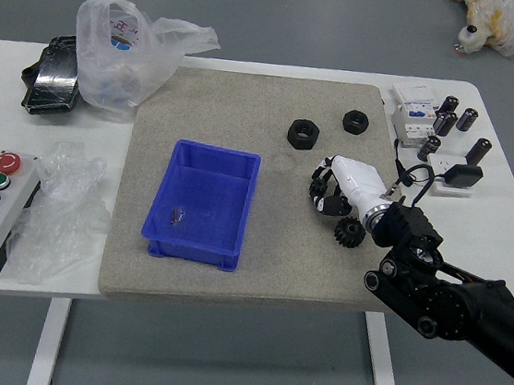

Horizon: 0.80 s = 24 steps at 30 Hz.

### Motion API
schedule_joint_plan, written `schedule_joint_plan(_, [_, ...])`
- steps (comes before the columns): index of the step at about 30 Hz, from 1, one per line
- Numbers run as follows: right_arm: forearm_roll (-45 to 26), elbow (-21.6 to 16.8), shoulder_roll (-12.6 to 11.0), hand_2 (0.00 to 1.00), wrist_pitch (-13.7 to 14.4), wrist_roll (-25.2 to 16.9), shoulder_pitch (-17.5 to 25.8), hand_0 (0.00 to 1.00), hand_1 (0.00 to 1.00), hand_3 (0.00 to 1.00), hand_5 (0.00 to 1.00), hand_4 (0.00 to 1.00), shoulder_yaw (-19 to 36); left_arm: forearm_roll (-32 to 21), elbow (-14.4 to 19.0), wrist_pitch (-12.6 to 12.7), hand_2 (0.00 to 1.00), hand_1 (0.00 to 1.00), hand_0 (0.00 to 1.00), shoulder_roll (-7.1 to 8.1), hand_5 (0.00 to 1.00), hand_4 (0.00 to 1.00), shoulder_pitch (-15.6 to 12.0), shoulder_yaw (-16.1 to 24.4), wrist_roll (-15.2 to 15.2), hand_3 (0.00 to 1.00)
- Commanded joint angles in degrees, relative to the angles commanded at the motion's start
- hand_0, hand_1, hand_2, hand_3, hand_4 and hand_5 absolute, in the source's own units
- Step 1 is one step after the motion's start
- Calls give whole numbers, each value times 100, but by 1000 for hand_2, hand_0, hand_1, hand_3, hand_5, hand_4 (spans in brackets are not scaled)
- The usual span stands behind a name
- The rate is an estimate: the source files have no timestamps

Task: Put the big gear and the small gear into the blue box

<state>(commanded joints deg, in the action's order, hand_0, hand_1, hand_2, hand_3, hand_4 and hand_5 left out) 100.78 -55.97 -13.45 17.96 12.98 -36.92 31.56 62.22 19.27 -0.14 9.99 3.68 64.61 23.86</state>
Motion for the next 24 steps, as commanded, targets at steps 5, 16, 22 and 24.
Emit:
schedule_joint_plan(5, [167, -390, -132, 338, 27, 18, 28, 170, 325, 356, 2, 131, 241, -3, 0, 0, 629, 640, 702, -1, 434, 710, -4, -2, -1, 712])
schedule_joint_plan(16, [477, -1767, -33, 374, 38, -9, -656, 199, 355, 374, 2, 158, -262, 68, 7, -15, 629, 640, 702, 0, 435, 711, -13, 46, 23, 712])
schedule_joint_plan(22, [346, -1772, 260, 491, -357, -33, -1052, 247, 461, 415, 2, 193, -928, 131, 17, -31, 629, 641, 702, -1, 434, 710, -7, 93, 51, 711])
schedule_joint_plan(24, [375, -1730, 325, 609, -524, -7, -1121, 381, 602, 537, 2, 169, -1063, 148, 19, -37, 629, 640, 702, 2, 433, 710, -8, 106, 59, 710])
